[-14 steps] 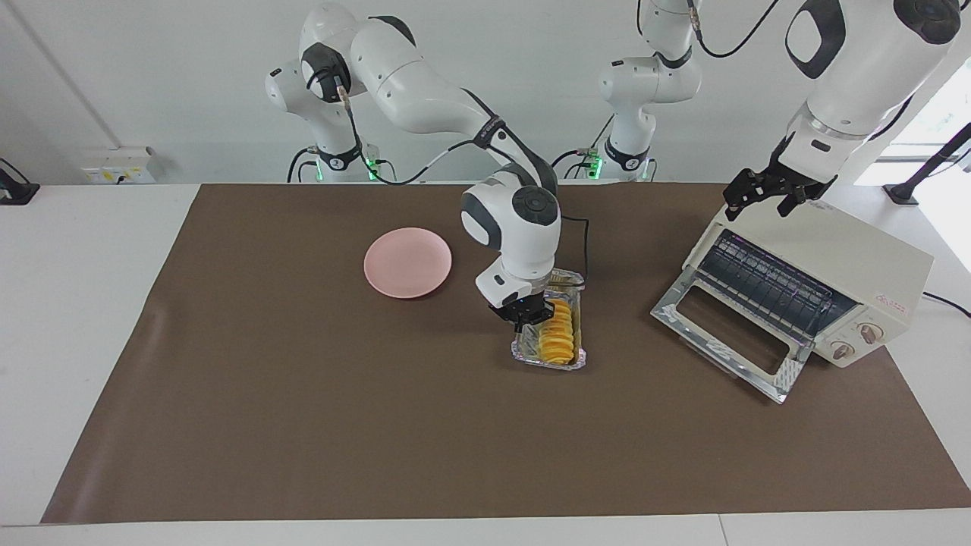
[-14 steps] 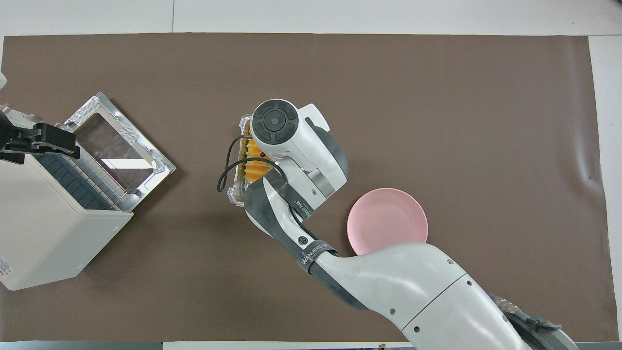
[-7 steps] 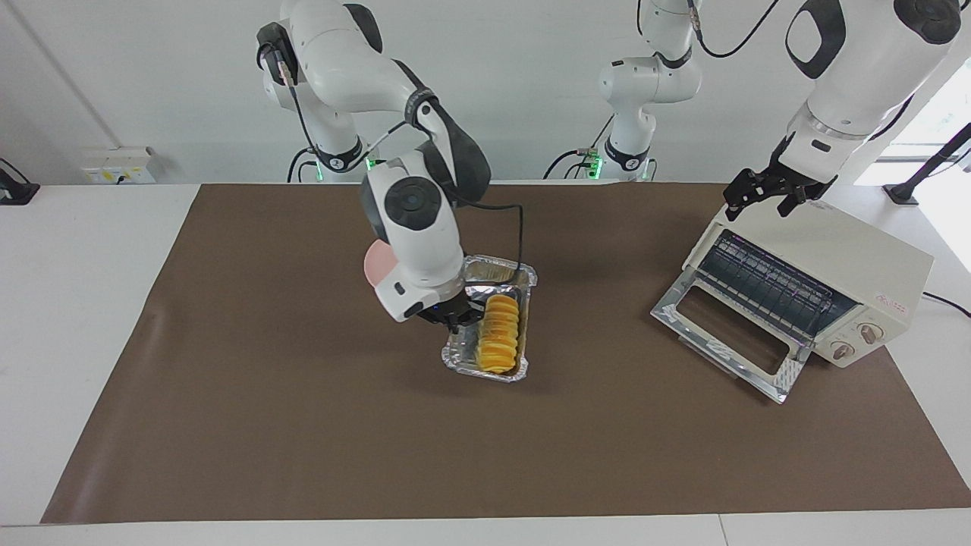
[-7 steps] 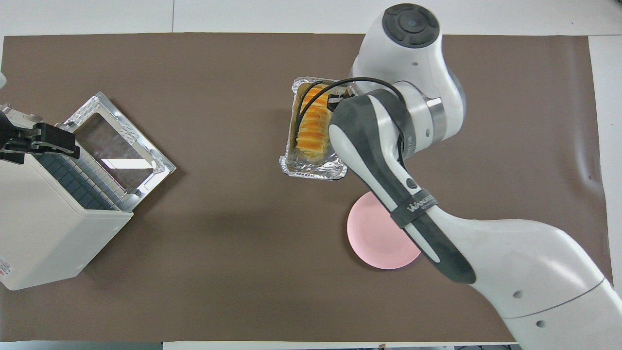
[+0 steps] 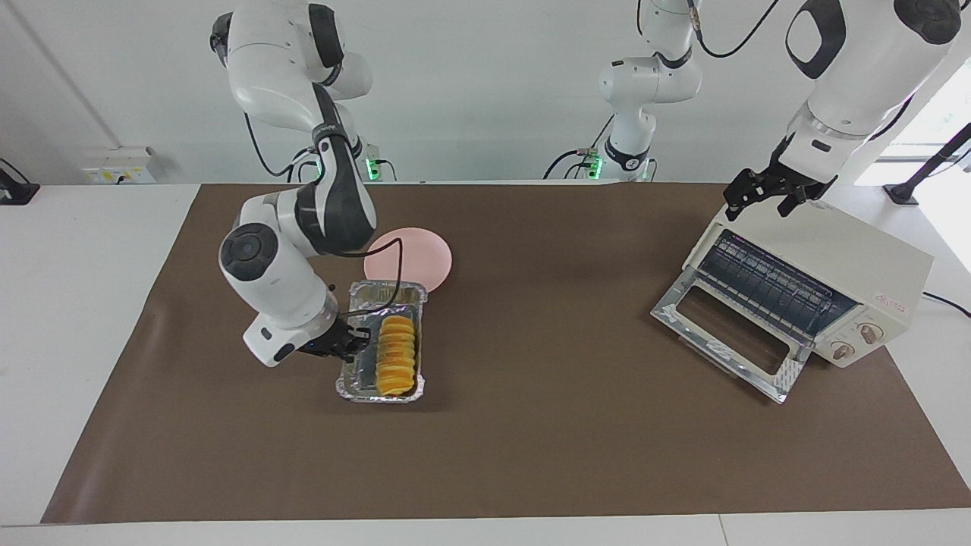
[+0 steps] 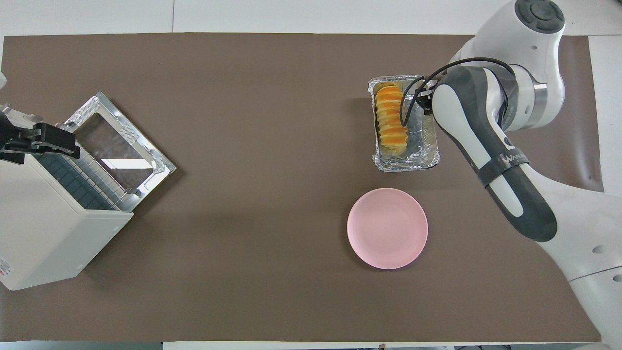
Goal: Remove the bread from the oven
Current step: 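Slide the foil tray with the right gripper to beyond the plate, then lower the right gripper onto the bread rolls in the tray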
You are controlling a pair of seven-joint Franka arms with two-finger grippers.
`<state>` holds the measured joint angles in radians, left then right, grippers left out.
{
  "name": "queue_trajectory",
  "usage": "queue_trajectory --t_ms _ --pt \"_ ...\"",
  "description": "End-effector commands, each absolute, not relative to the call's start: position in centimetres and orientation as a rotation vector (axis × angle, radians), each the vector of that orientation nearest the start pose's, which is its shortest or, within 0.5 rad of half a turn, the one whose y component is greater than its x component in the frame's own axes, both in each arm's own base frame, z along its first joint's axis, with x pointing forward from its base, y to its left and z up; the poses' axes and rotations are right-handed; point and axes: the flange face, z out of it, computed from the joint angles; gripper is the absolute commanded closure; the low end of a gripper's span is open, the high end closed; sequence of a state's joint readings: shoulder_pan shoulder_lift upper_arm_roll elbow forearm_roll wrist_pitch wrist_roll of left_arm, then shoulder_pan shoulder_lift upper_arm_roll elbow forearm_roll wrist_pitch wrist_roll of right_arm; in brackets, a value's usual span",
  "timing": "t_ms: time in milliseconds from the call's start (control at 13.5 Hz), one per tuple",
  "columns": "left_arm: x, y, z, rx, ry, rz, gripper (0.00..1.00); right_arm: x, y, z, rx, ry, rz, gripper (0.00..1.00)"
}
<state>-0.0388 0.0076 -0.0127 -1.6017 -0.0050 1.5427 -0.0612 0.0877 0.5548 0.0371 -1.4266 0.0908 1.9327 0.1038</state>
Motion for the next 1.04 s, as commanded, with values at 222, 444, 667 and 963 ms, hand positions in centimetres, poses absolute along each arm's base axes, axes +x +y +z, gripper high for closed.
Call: queue_trajectory --t_ms 222,444,667,963 --pt "55.1 -2.6 60.7 -3.162 -0.012 0.099 0.0 67.8 5.1 32.3 -3.056 0.029 0.017 1.0" --pt "55.1 -2.6 60.7 -3.162 -0.012 0.099 0.0 67.5 5.2 31.8 -3.057 0.029 -0.004 1.0" --pt "55.1 -2.6 60.8 -3.162 -0.012 0.096 0.0 67.7 4.9 32.2 -3.057 0.039 0.003 0.78" --pt "55.1 -2.6 60.7 -3.162 -0.012 0.099 0.0 67.7 4.9 32.5 -3.052 0.119 0.03 0.33"
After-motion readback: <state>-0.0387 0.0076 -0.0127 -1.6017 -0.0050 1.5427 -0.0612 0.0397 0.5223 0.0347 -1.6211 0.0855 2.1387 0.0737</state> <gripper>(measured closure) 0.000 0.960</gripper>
